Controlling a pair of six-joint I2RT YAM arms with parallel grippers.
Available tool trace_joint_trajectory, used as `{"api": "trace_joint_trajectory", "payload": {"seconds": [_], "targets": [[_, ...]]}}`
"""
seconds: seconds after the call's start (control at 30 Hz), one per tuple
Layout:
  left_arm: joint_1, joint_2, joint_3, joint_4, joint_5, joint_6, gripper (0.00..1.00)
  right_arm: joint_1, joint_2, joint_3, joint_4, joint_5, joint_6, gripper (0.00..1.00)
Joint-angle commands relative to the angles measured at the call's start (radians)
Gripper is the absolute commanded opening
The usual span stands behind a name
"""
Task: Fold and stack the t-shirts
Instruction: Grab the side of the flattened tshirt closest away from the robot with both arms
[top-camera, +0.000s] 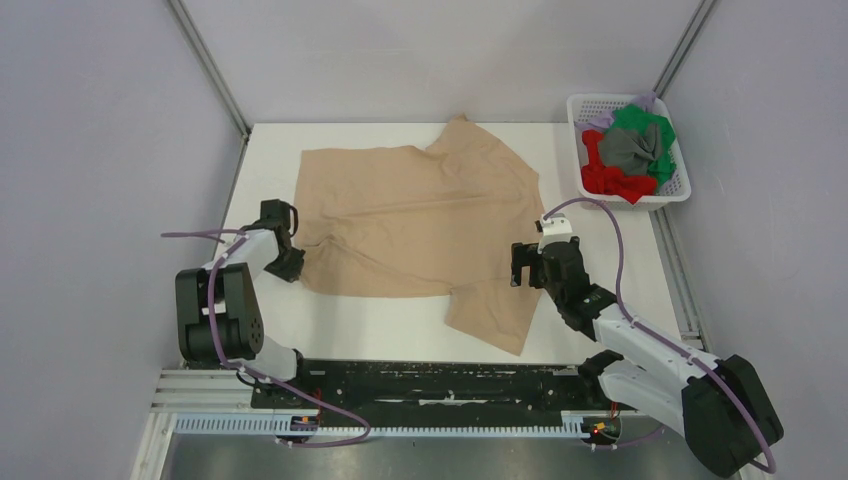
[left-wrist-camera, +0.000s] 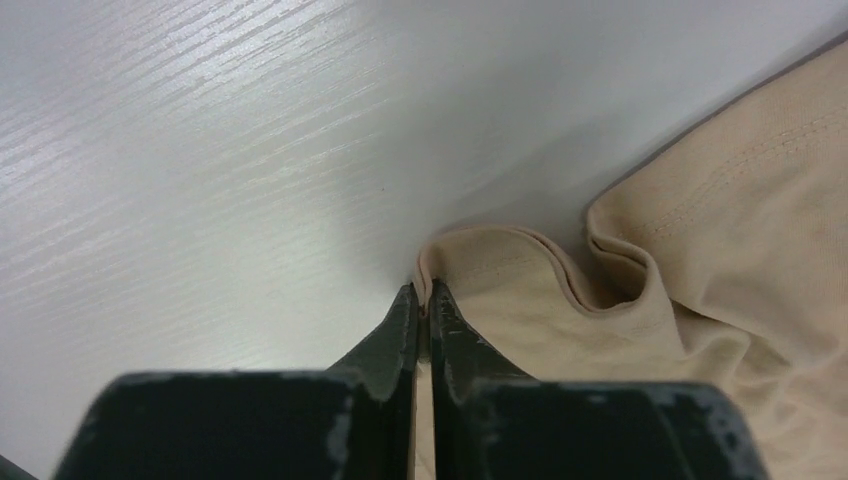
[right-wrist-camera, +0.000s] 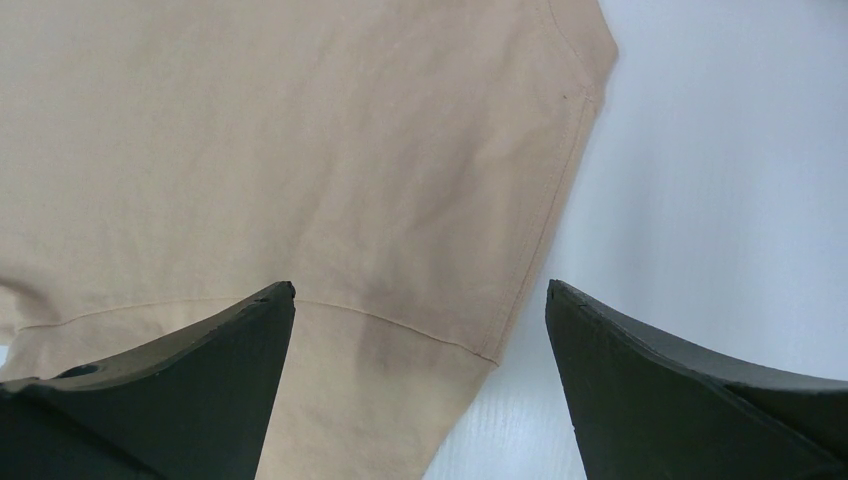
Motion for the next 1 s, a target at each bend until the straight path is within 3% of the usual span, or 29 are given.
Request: {"api": "trace_joint_trajectory", "payload": {"seconds": [0.0, 0.3, 0.43, 0.63, 0.8, 0.97], "targets": [[0.004, 0.025, -0.074, 0.019, 0.005, -0.036, 0.02, 0.002, 0.008, 0.02, 0.015, 0.028, -0.007, 0.98], [0.004, -0.162, -0.09, -0.07, -0.016, 0.012, 0.02, 0.031, -0.017, 0.075, -0.149, -0.105, -0.041, 0.98], [0.004, -0.21, -0.112, -0.072, 0.021, 0.03, 0.02, 0.133, -0.022, 0.122, -0.309, -0.221, -0.041, 0.96], [0.004, -0.233, -0.11, -0.095, 0.02, 0.046, 0.02, 0.367, 0.017, 0.169, -0.566, -0.227, -0.033, 0.88], [0.004, -0.282, -0.136, -0.09, 0.015, 0.045, 0.02, 0.498, 0.083, 0.136, -0.555, -0.256, 0.007, 0.82], [0.004, -0.314, -0.144, -0.093, 0.026, 0.043, 0.02, 0.506, 0.141, 0.107, -0.494, -0.223, 0.04, 0.75]]}}
